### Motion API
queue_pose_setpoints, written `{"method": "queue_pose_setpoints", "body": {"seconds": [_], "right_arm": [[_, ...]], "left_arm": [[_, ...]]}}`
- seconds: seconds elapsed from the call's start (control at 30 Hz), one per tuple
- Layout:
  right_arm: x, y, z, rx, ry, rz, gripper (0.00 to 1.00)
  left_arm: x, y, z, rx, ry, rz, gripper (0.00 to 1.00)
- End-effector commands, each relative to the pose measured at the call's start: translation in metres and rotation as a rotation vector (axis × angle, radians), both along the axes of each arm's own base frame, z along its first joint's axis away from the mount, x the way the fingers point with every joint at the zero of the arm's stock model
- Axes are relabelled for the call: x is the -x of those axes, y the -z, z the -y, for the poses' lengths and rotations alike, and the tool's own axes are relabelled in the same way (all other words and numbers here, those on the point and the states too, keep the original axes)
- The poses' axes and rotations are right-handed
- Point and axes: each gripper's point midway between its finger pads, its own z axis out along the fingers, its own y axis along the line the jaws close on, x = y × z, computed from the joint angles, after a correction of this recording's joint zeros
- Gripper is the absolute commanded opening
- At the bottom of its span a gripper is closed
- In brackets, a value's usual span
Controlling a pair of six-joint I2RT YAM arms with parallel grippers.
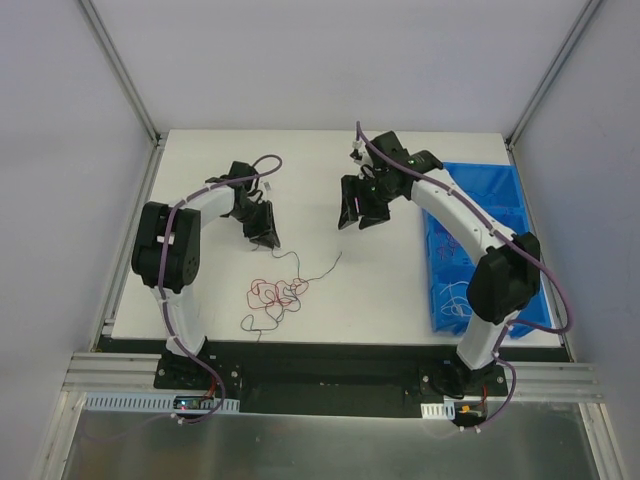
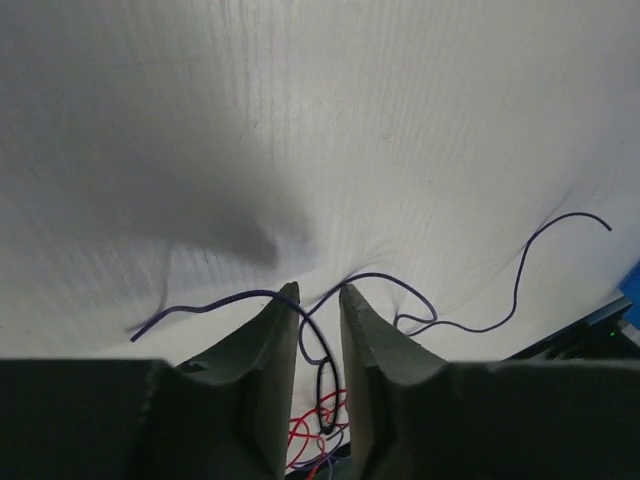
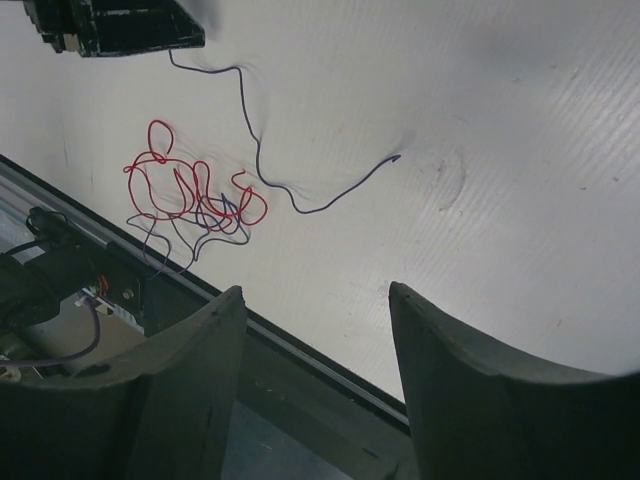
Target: Untangle the cables
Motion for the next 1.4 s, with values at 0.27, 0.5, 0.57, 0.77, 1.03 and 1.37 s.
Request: {"method": "queue_pose_setpoints", "body": {"seconds": [0.27,0.5,0.57,0.77,1.03,1.37], "right_arm": [[0.024,-0.018,-0.032,-0.308,-0.184,0.157,0.69],[0.022,-0.018,-0.050,-0.500,-0.219,0.327,0.74],[0.026,-0.020,-0.057,-0.550,-0.255,0.365,0.74],[0.032,-0.022,-0.069,-0.590,-0.286,0.415,0.73],[0.040,-0.026,-0.096,-0.609,-0.268,0.417,0.50],[0.022,-0.067,-0.060,-0.522,-0.094,0.616,0.00]], "left_arm": [[-0.011,-0.116,0.051,0.379,0.027,0.168,0.00],[0.004,-0.168,0.068,0.577,0.087,0.266,0.00],[0.010,-0.180,0.071,0.620,0.110,0.306,0.00],[0.028,-0.202,0.076,0.676,0.170,0.385,0.00],[0.047,-0.214,0.076,0.723,0.209,0.441,0.00],[0.053,-0.240,0.073,0.766,0.228,0.494,0.47]]}}
